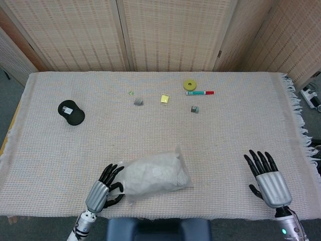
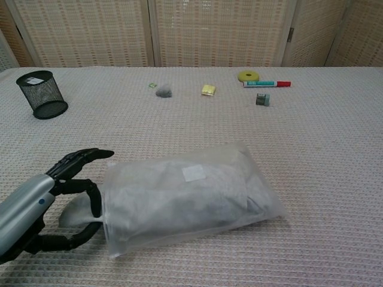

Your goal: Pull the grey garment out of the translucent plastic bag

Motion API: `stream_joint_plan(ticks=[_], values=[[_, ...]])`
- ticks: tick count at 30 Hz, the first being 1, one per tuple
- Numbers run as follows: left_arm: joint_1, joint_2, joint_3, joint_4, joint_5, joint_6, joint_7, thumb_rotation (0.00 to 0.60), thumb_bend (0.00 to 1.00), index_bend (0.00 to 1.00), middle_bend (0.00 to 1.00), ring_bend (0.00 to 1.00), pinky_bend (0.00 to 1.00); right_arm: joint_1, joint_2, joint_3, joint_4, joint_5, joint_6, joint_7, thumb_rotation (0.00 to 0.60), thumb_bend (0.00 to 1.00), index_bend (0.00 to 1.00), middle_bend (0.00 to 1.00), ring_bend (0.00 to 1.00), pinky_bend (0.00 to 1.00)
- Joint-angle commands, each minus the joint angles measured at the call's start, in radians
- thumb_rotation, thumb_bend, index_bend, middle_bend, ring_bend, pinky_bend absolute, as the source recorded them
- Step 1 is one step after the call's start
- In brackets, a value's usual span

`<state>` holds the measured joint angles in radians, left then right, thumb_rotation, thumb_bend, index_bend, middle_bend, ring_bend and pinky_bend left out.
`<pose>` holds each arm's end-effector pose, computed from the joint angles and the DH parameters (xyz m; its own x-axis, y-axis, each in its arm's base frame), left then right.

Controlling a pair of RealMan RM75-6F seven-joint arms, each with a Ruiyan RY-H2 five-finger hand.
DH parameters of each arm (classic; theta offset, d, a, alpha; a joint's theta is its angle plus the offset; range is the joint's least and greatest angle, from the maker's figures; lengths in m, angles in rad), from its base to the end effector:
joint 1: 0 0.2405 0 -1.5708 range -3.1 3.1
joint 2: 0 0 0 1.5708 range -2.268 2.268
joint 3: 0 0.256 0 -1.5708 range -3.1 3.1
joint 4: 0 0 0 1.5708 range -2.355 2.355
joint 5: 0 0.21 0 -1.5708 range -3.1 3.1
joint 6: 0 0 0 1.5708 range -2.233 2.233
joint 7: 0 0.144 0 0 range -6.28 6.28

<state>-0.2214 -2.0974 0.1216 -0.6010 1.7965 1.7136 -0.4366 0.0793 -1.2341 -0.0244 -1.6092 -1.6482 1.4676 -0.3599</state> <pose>-0.2326 0.1771 -0.0868 0.0043 0.0757 0.9971 0.8546 -0.5181 0.0356 -0.2864 -0.1605 0.1037 0.6210 -0.0428 0.7826 -0.7755 -0.1782 0.6057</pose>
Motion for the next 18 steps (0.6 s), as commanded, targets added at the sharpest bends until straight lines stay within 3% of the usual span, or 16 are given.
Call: stream_joint_plan(ticks=[1, 4, 11, 18], values=[[0.006, 0.015, 0.015, -0.018, 0.010, 0.014, 0.010, 0.600, 0.60, 0.78, 0.15, 0.00, 0.00, 0.004, -0.024, -0.003, 0.012, -0.020, 0.004, 0.004, 0.600, 0.16, 0.00, 0.00, 0.00, 0.00], [0.008, 0.023, 0.023, -0.030, 0.011, 0.012, 0.024, 0.600, 0.60, 0.78, 0.15, 0.00, 0.00, 0.019, -0.082, -0.016, 0.066, -0.075, 0.009, 0.044, 0.600, 0.16, 0.03, 0.00, 0.00, 0.00], [0.004, 0.026, 0.028, -0.030, 0.007, -0.007, 0.043, 0.600, 0.60, 0.78, 0.15, 0.00, 0.00, 0.057, -0.260, -0.027, 0.233, -0.141, 0.010, 0.183, 0.600, 0.16, 0.29, 0.00, 0.00, 0.00], [-0.004, 0.025, 0.024, -0.029, 0.002, -0.006, 0.038, 0.600, 0.60, 0.78, 0.15, 0.00, 0.00, 0.080, -0.457, -0.025, 0.427, -0.189, 0.058, 0.278, 0.600, 0.19, 0.46, 0.07, 0.00, 0.00]])
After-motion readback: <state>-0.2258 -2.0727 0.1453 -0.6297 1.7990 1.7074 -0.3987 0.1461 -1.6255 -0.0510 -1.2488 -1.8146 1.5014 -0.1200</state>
